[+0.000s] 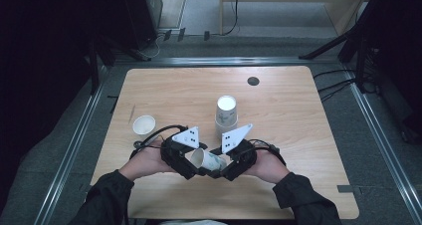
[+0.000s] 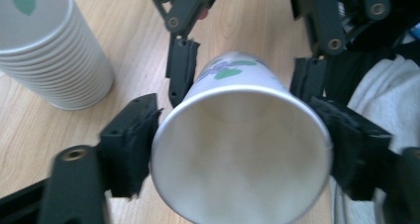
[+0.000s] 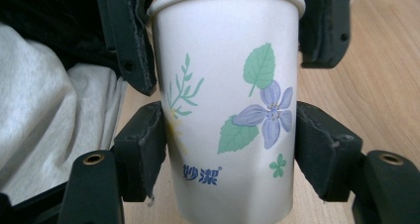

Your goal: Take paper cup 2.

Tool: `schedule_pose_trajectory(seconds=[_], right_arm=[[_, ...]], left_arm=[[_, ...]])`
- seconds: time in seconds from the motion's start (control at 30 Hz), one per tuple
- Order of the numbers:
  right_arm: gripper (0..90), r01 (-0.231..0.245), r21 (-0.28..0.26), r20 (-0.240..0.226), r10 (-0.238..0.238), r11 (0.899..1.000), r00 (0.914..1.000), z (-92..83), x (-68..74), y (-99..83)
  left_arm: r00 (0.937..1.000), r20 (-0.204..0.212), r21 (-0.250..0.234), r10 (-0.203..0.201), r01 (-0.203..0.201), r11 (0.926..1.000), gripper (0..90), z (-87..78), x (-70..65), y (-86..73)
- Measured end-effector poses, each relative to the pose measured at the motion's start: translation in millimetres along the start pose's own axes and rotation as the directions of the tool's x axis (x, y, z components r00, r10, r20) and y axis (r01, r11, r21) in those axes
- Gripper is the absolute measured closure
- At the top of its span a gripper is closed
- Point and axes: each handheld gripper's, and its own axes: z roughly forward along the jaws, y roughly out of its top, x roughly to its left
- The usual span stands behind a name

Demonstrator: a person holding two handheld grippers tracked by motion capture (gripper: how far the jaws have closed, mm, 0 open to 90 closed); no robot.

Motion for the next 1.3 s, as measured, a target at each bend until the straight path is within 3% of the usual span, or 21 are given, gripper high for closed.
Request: schedule_pose_trajectory(seconds=[0.07,0.23,0.4,0.5,0.6,0.8,0.97,1.07,1.3], right_arm=[[32.8,0.001,-0.009,0.01,-0.001,1.0,1.0,-2.3,-0.9,0.3],[32.8,-0.02,-0.057,0.026,0.021,0.998,0.9994,-15.0,-4.5,-0.2],[32.8,-0.033,-0.116,0.044,0.038,0.993,0.9983,-29.4,-7.3,-0.4],[32.8,-0.04,-0.147,0.051,0.048,0.988,0.9975,-35.8,-8.4,-0.3],[32.8,-0.042,-0.172,0.052,0.052,0.984,0.9973,-39.8,-9.4,-0.4],[32.8,-0.054,-0.207,0.028,0.061,0.977,0.9978,-41.1,-9.2,1.0],[32.7,-0.056,-0.214,0.011,0.06,0.975,0.9982,-39.0,-8.0,2.2],[32.8,-0.064,-0.213,0.004,0.066,0.975,0.9978,-38.5,-8.0,2.3],[33.4,-0.065,-0.199,-0.005,0.065,0.978,0.9978,-36.2,-7.6,2.4]], left_arm=[[0.9998,0.005,-0.02,-0.017,0.017,0.9997,16.7,-2.0,2.0,-0.8],[0.9993,-0.011,-0.067,-0.037,0.036,0.9971,16.1,-10.0,7.3,-3.8],[0.9953,0.02,-0.149,-0.095,0.097,0.9841,16.3,-15.6,14.0,-11.0],[0.9954,0.018,-0.166,-0.094,0.095,0.9815,16.7,-16.3,14.0,-12.2],[0.9952,0.028,-0.204,-0.094,0.097,0.9741,17.2,-16.4,12.4,-10.9],[0.9926,0.053,-0.285,-0.109,0.12,0.9511,19.5,-14.5,9.3,-5.9],[0.9903,0.063,-0.317,-0.123,0.137,0.9386,21.3,-14.8,9.7,-5.5],[0.9898,0.07,-0.317,-0.124,0.14,0.9378,21.9,-14.2,9.4,-5.8],[0.9927,0.051,-0.307,-0.109,0.119,0.9441,25.0,-14.9,7.7,-6.1]])
